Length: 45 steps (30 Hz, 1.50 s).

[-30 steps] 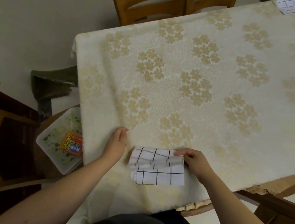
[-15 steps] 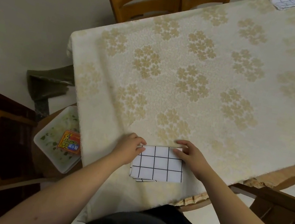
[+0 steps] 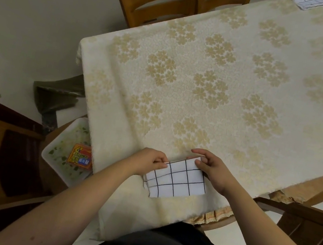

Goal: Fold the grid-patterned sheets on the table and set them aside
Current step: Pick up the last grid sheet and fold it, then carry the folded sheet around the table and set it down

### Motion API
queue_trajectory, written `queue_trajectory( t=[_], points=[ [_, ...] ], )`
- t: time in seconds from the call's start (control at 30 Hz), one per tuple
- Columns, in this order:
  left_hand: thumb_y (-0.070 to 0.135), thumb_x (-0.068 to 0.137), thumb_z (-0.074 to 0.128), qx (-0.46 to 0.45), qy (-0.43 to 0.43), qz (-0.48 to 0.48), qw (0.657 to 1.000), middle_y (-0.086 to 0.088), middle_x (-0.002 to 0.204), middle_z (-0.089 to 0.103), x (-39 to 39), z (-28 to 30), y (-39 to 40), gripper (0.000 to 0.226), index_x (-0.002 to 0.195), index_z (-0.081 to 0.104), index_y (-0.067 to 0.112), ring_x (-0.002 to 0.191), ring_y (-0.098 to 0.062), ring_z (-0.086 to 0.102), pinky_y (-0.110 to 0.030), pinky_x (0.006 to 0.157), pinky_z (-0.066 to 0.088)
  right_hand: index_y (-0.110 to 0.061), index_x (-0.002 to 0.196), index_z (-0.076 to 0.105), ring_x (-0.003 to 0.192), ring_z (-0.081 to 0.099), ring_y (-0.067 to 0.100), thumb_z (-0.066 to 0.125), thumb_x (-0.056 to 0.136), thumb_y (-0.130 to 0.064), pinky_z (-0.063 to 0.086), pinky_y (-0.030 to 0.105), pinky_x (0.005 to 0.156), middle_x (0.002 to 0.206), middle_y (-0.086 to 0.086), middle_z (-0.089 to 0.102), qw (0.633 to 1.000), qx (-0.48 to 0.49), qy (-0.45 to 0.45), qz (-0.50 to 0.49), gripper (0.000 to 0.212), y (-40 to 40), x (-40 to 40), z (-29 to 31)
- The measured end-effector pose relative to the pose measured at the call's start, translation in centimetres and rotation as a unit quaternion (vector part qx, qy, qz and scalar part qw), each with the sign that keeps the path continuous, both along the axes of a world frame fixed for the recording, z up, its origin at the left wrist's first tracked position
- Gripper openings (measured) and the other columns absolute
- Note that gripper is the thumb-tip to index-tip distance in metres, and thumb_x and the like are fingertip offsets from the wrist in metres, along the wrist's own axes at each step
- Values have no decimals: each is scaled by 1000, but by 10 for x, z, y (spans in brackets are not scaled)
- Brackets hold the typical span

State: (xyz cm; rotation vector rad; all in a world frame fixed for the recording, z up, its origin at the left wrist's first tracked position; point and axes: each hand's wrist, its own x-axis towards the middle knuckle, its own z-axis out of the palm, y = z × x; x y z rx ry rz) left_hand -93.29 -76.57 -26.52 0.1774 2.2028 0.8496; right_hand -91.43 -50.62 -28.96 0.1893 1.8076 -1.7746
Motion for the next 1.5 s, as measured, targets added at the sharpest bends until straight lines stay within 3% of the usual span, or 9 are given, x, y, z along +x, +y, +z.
queue_trajectory(
  t=[0.2, 0.27, 0.33, 0.6, 0.73, 1.0, 1.2, 1.4, 1.5],
  points=[
    [34, 100, 49, 10, 12, 19, 1000, 1, 76, 57, 8, 11, -18, 20, 96, 64, 21, 65, -11, 46, -25, 63, 40, -3, 113, 63, 93, 64, 36, 76, 80, -46, 51, 42, 92, 94, 27, 61, 996, 7, -72, 50, 55, -11, 9, 1],
    [37, 99, 48, 38, -3, 66, 997, -7, 90, 66, 12, 14, -31, 24, 97, 66, 21, 77, -13, 55, -29, 74, 46, 4, 88, 62, 73, 66, 32, 74, 84, -42, 57, 40, 77, 79, 25, 64, 994, 32, -69, 79, 48, -19, 16, 4],
    [40, 100, 47, 94, -43, 151, 983, -6, 103, 70, 16, 21, -40, 29, 103, 68, 20, 91, -13, 63, -34, 87, 50, -8, 67, 50, 50, 46, 15, 71, 87, -35, 41, 26, 55, 56, 4, 49, 995, 42, -63, 71, 39, -26, 21, 11],
    [37, 99, 45, 359, -196, 427, 806, -8, 120, 68, 73, 14, -69, 33, 120, 62, 17, 108, -21, 66, -42, 92, 52, 3, 99, 66, 59, 63, 17, 64, 92, -26, 49, 28, 56, 75, 13, 68, 999, 31, -3, -34, 30, -71, 56, 41],
    [17, 99, 53, 310, -118, 438, 835, -7, 116, 70, 109, 8, -70, 20, 116, 64, 17, 100, -21, 68, -45, 90, 54, -5, 108, 68, 90, 72, 32, 63, 93, -24, 60, 41, 78, 98, 16, 74, 994, 45, 12, -100, 24, -93, 86, 45],
    [20, 98, 56, 321, -21, 444, 836, 2, 112, 71, 150, 14, -80, 14, 105, 67, 23, 107, -17, 66, -41, 98, 50, -11, 77, 52, 59, 47, 15, 53, 95, -48, 41, 37, 56, 65, 5, 47, 958, 220, 86, -165, 41, -131, 165, 57],
    [20, 98, 55, 291, -10, 284, 913, 7, 109, 70, 168, 26, -57, 18, 113, 64, 22, 101, -9, 66, -22, 83, 53, -18, 95, 64, 59, 60, 2, 61, 94, -36, 46, 22, 60, 72, -7, 64, 935, 195, 71, -288, 19, -109, 232, 75],
    [31, 96, 56, 252, -20, 95, 963, 7, 120, 66, 196, 42, 4, 25, 121, 56, 30, 108, -11, 63, -33, 95, 50, -26, 98, 68, 84, 73, 17, 59, 95, -32, 59, 47, 82, 92, -1, 75, 895, 174, 40, -409, 11, -66, 301, 88],
    [30, 100, 49, 268, -68, 72, 958, 4, 119, 67, 213, 50, 32, 25, 124, 55, 26, 104, -13, 66, -31, 84, 56, -25, 95, 70, 88, 72, 19, 54, 96, -36, 57, 49, 85, 91, -1, 75, 875, 161, 20, -456, 19, -51, 334, 90]
  ],
)
